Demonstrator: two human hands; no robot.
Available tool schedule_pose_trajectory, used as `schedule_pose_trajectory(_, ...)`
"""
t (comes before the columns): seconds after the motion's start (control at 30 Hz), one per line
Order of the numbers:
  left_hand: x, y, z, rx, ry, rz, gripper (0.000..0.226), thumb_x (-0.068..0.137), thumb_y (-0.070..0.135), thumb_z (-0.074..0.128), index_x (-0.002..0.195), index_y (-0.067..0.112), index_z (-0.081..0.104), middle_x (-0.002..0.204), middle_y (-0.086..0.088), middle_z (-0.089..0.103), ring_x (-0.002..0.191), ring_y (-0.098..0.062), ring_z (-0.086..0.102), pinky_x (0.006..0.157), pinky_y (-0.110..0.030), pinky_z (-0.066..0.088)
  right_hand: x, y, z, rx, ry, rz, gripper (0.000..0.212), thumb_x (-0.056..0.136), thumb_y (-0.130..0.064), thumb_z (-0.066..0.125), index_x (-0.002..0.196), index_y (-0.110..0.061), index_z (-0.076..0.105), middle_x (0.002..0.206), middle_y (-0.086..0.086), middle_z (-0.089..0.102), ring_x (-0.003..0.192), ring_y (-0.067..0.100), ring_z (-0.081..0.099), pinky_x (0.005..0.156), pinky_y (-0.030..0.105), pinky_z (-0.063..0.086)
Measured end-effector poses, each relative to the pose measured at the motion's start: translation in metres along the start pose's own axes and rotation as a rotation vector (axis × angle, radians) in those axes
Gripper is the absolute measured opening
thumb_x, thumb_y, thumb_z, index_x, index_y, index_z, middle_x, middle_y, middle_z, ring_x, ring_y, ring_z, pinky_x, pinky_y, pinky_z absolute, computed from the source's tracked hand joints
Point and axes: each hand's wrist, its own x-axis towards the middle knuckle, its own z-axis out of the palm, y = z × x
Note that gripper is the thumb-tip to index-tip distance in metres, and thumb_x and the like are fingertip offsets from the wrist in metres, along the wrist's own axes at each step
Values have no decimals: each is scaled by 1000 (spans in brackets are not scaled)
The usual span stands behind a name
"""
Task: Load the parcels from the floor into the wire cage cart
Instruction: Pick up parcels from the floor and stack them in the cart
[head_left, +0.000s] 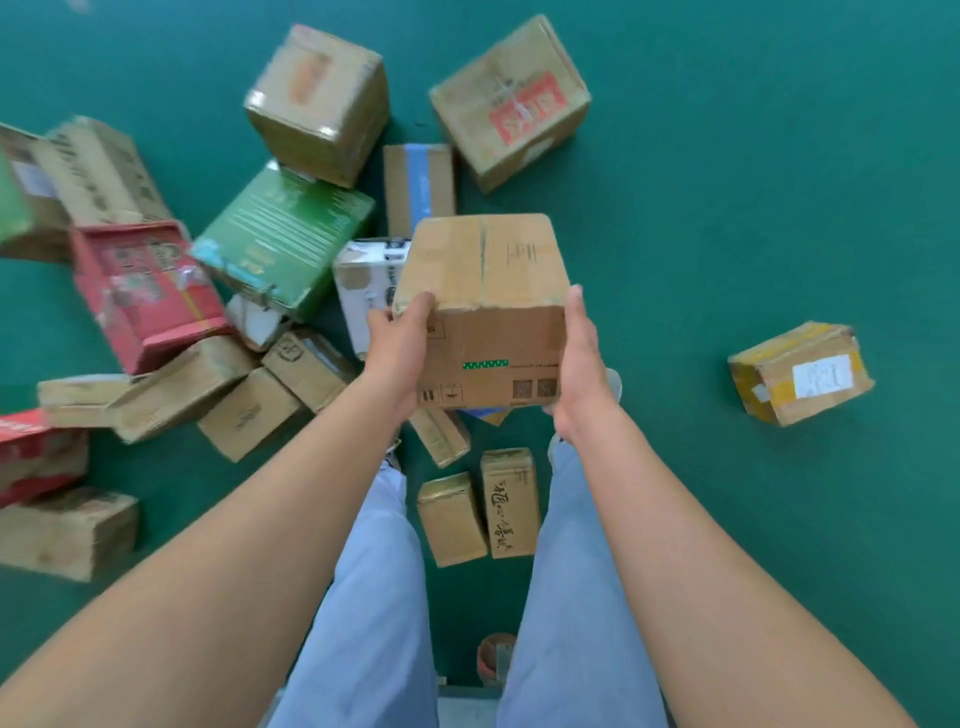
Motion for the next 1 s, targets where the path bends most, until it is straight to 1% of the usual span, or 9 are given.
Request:
schedule_pose_trajectory(0.1, -65, 10, -54, -104, 36, 30, 50, 97, 52, 57, 130, 21, 36, 108, -6, 58, 87, -22, 59, 63, -35, 48, -63, -22, 35, -44, -9, -37, 76, 70, -90, 56, 122, -35, 50, 122, 5, 64, 104, 24, 70, 70, 41, 61)
schedule_pose_trajectory(0.2, -124, 18, -92, -233, 80, 49, 49, 97, 52, 57, 131, 23, 35, 110, -4, 59, 90, -23, 59, 67, -37, 49, -118, -45, 63, -127, -21, -143, 78, 63, -92, 62, 111, -32, 52, 125, 7, 61, 106, 26, 67, 81, 47, 61)
schedule_pose_trajectory(0.37, -221, 23, -126, -482, 156, 95, 50, 98, 50, 55, 135, 21, 37, 111, -4, 58, 97, -22, 60, 96, -49, 53, -196, -101, 90, -385, -111, -387, 64, 61, -84, 66, 102, -36, 54, 119, -2, 54, 113, 25, 58, 96, 55, 54)
schedule_pose_trajectory(0.43, -242, 24, -125, -517, 157, 104, 48, 100, 48, 55, 134, 16, 41, 108, -5, 59, 90, -18, 61, 86, -43, 56, -208, -119, 96, -468, -112, -470, 62, 63, -81, 65, 105, -36, 55, 120, -4, 51, 118, 25, 52, 98, 54, 51)
schedule_pose_trajectory(0.5, -269, 14, -126, -615, 195, 120, 50, 100, 48, 55, 136, 16, 42, 111, -7, 62, 92, -17, 62, 73, -37, 57, -233, -132, 98, -588, -209, -543, 62, 63, -81, 65, 105, -37, 55, 122, -4, 52, 121, 25, 49, 100, 53, 49)
schedule_pose_trajectory(0.6, -296, 2, -125, -780, 266, 135, 49, 100, 44, 58, 142, 29, 37, 120, -9, 64, 99, -21, 64, 65, -34, 56, -262, -144, 107, -732, -312, -626, 61, 61, -81, 66, 104, -41, 54, 120, -6, 56, 121, 25, 51, 99, 53, 50)
schedule_pose_trajectory(0.77, -330, -28, -131, -960, 354, 105, 48, 101, 38, 56, 143, 39, 33, 123, -1, 60, 109, -23, 62, 77, -41, 58, -310, -130, 128, -984, -426, -741, 61, 68, -74, 64, 114, -35, 55, 124, -1, 50, 127, 24, 39, 103, 51, 43)
schedule_pose_trajectory(0.93, -354, -68, -140, -1157, 404, 78, 43, 104, 35, 52, 143, 35, 34, 116, 2, 58, 101, -21, 60, 65, -35, 50, -354, -91, 152, -1238, -563, -907, 64, 65, -74, 61, 117, -38, 54, 128, 0, 51, 128, 25, 38, 106, 56, 40)
schedule_pose_trajectory(1.0, -357, -85, -147, -1235, 423, 72, 43, 103, 38, 52, 143, 36, 35, 119, 3, 59, 103, -22, 61, 71, -38, 52, -375, -73, 163, -1356, -642, -987, 64, 66, -73, 58, 120, -38, 53, 130, -1, 50, 130, 25, 36, 107, 58, 38)
